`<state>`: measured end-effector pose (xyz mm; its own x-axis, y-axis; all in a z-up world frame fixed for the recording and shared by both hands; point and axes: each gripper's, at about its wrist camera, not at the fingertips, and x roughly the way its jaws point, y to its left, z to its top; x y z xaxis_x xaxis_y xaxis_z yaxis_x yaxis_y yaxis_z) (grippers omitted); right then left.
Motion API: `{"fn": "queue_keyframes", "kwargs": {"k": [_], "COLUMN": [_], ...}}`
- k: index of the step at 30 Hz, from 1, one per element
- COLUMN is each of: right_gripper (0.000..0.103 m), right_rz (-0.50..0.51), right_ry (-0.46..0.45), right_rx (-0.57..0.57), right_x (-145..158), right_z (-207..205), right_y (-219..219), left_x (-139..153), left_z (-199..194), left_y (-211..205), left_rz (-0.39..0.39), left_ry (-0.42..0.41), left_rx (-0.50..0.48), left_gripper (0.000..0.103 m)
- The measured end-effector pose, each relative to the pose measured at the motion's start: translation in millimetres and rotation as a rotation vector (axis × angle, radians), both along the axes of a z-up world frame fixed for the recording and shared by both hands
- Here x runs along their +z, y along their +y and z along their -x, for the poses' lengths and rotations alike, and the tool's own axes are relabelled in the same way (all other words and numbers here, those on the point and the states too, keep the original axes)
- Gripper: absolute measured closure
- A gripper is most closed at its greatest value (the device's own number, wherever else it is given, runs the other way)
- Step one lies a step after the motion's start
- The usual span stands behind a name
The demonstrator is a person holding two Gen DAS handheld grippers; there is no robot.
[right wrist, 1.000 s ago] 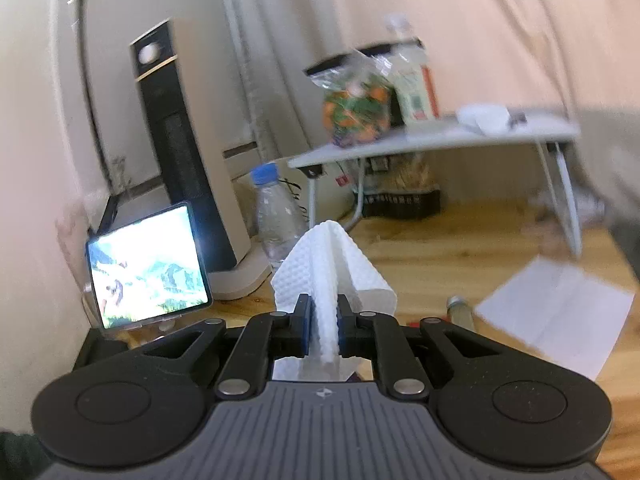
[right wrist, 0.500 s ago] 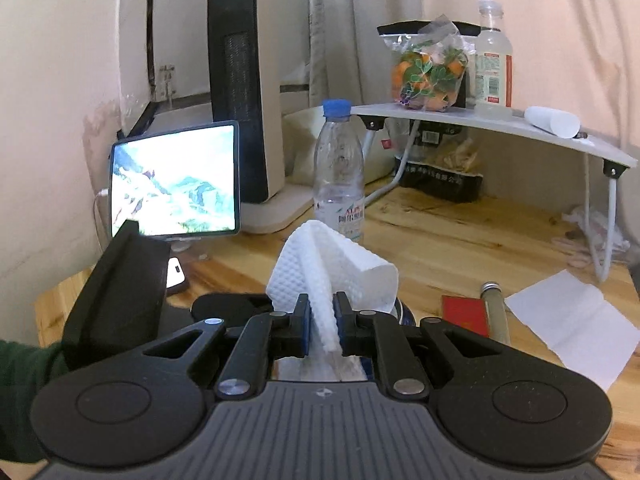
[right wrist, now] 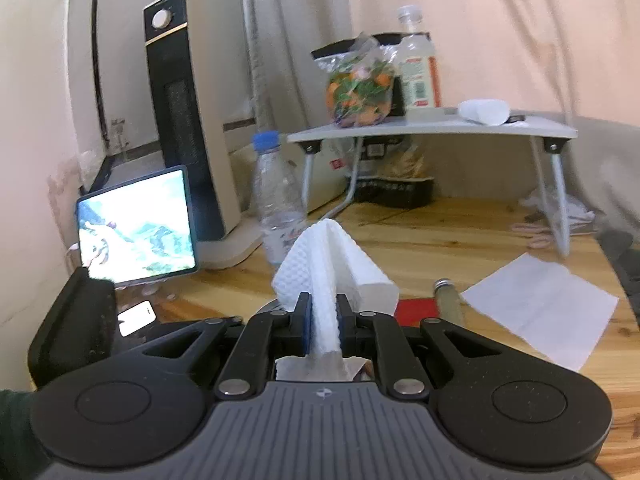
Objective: Clean container
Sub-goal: 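Wipe the can's top rim with the towel in the right gripper while the left gripper holds the can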
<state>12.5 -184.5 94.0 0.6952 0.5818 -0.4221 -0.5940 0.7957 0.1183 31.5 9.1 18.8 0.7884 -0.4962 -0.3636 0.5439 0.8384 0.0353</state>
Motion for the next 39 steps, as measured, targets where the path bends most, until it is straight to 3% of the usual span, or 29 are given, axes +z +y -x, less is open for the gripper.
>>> {"fn": "queue_keyframes", "kwargs": {"k": [12, 22, 32, 39], "right_gripper": [0.088, 0.088, 0.088, 0.088], "right_rz": [0.063, 0.074, 0.106, 0.191], "right_ry": [0.036, 0.174, -0.062, -0.085], "right_rx": [0.105, 0.214, 0.086, 0.134], "right_x": [-2.5, -5.0, 17.1, -3.8], "right_z": [15.7, 18.1, 29.0, 30.6], "right_y": [20.7, 30.4, 26.8, 55.1], "left_x": [0.3, 0.4, -1.1, 1.0], "left_z": [-0.7, 0.2, 0.9, 4.1], "left_y": [3.9, 5.3, 2.7, 5.1], "left_rz": [-0.003, 0.002, -0.006, 0.011], "left_ry": [0.009, 0.003, 0.016, -0.008], "left_rx": [0.014, 0.01, -0.023, -0.032], "left_gripper": [0.037, 0.036, 0.036, 0.036]}}
